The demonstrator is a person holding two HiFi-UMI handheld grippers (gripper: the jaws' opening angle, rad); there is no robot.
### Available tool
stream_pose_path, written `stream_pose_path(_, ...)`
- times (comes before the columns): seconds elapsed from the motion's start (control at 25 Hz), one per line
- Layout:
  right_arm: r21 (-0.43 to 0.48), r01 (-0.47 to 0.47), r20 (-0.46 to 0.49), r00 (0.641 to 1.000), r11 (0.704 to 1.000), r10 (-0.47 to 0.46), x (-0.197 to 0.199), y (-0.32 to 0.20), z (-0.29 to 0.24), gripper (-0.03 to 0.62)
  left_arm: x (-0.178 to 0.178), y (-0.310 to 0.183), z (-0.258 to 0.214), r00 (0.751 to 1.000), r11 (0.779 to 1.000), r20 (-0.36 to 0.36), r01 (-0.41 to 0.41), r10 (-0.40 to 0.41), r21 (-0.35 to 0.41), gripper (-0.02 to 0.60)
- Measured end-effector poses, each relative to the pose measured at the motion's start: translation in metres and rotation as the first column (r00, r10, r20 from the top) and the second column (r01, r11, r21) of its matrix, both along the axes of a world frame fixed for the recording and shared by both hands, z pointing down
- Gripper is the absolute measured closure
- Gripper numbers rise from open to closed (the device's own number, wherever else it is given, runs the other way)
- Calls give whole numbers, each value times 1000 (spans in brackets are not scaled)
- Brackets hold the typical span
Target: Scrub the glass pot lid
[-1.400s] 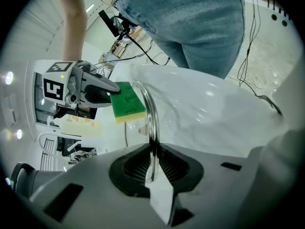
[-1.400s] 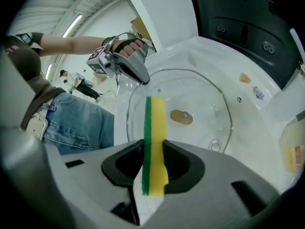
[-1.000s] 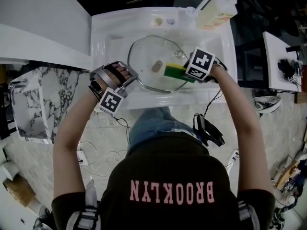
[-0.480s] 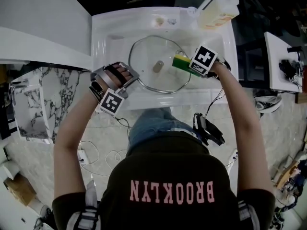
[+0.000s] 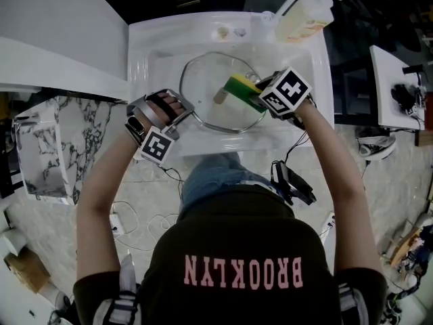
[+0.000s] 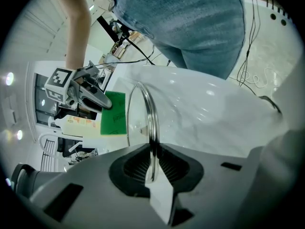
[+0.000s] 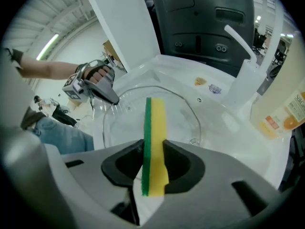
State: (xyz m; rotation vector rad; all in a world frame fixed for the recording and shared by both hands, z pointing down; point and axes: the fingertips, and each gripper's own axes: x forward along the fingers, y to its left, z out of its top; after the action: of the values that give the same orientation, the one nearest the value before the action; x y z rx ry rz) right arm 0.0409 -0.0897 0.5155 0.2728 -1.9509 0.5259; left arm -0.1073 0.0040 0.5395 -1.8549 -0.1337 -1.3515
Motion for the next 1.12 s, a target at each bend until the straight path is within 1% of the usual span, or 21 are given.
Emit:
stream_pose_path(0.16, -54, -73, 121, 990, 996, 79, -28, 11, -14, 488, 0, 1, 1, 1000, 1000, 6, 3, -3, -4, 537)
stream_pose_path(0.2, -80, -96, 159, 981, 992, 107, -37, 14, -18, 488, 0, -1, 0, 1000, 1000, 4, 0, 0, 13, 537)
stream_pose_path(0.24, -109, -119, 194, 971, 987, 138, -46, 16, -22, 488, 1, -6, 0, 1000, 998, 3, -12, 12, 56, 537)
stream_pose_path(0.32, -161, -151, 244, 952, 975, 188, -63, 22, -27, 488, 1, -19, -2, 999, 986, 16, -48, 46, 159, 537)
stream_pose_path(0.36, -176, -156, 256, 946, 972, 198, -71, 25, -28, 488, 1, -21, -2, 998, 982, 20, -56, 53, 179, 537)
stream_pose_path(0.44, -184, -148, 258, 947, 972, 193, -82, 29, -27, 488, 1, -20, -1, 999, 984, 8, -49, 49, 170, 537)
stream_pose_path(0.48, -182, -142, 251, 950, 973, 186, -86, 31, -25, 488, 1, -17, 0, 999, 988, 2, -41, 41, 147, 537)
stream_pose_path(0.56, -182, -132, 239, 955, 974, 174, -94, 34, -22, 488, 0, -8, -1, 1000, 997, 9, -18, 18, 74, 537)
stream_pose_path(0.6, -183, -130, 235, 957, 974, 172, -97, 36, -21, 488, -1, -7, -1, 1000, 998, 18, -18, 17, 66, 537)
stream_pose_path(0.64, -184, -129, 230, 958, 974, 170, -100, 38, -19, 488, -1, -9, -1, 999, 997, 26, -24, 22, 79, 537)
stream_pose_path(0.72, -179, -128, 218, 962, 975, 166, -105, 41, -15, 488, -1, -8, 0, 1000, 996, 22, -24, 22, 81, 537)
stream_pose_path(0.84, -158, -122, 196, 969, 980, 153, -109, 41, -11, 488, 2, -5, 0, 1000, 999, -3, -6, 6, 48, 537)
stream_pose_path(0.92, -151, -120, 187, 971, 981, 148, -111, 40, -9, 488, 1, 0, 0, 1000, 1000, 4, 7, -7, 5, 537)
stream_pose_path(0.96, -149, -120, 185, 972, 982, 147, -112, 40, -9, 488, 1, 1, 0, 1000, 1000, 10, 8, -8, -2, 537)
stream_pose_path(1.0, -147, -119, 183, 972, 982, 145, -113, 40, -8, 488, 0, -1, 1, 1000, 1000, 19, 1, -1, 13, 537)
stream_pose_path(1.08, -142, -117, 175, 974, 983, 142, -113, 39, -6, 488, -1, -9, 1, 999, 997, 39, -30, 27, 78, 537)
stream_pose_path(1.12, -139, -117, 169, 976, 983, 139, -112, 38, -4, 488, -1, -10, 0, 999, 996, 40, -34, 31, 88, 537)
